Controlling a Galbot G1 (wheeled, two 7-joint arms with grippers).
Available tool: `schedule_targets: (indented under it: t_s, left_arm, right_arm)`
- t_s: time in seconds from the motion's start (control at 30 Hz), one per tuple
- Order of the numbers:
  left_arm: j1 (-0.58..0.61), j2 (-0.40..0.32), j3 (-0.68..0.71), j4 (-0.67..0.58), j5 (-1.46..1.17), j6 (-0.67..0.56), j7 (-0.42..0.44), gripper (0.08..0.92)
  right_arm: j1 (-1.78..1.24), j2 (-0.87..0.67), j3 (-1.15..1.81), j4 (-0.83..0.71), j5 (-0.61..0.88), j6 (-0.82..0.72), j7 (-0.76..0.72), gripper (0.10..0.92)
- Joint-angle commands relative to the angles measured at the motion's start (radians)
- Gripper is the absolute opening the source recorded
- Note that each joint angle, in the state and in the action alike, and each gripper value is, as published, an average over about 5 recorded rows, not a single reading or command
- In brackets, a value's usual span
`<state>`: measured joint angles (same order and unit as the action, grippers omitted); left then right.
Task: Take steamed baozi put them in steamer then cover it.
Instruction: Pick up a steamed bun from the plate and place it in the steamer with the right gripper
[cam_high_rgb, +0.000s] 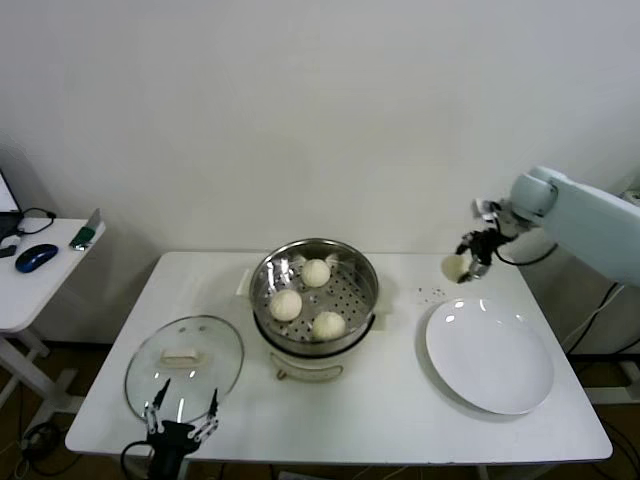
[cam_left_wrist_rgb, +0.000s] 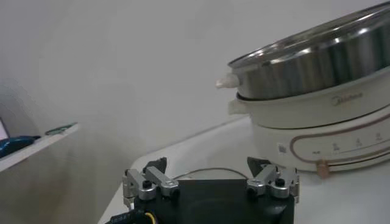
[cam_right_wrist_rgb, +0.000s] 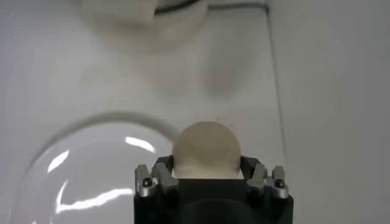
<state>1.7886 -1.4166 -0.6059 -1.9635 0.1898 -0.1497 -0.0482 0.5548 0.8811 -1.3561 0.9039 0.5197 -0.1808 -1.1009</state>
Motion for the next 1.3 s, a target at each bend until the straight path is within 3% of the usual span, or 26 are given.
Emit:
schedule_targets:
  t_s: [0.03, 0.4, 1.3]
  left_arm:
    - [-0.029, 0.009, 0.056, 0.016, 0.002, -0.003, 0.009, 0.823]
    - [-0.041, 0.007, 0.08, 0.004, 0.0, 0.001, 0.017, 0.823]
    - [-0.049, 0.014, 0.047, 0.017, -0.04, -0.001, 0.008, 0.823]
  right_arm:
    - [0.309, 0.212, -0.304, 0.15, 0.471, -0.127, 0.095, 0.705]
    - [0.329, 0.392, -0.422, 0.197, 0.555, -0.147, 0.138, 0.712]
    - [0.118, 0.512, -0.463, 0.044, 0.424, -0.147, 0.141, 0.721]
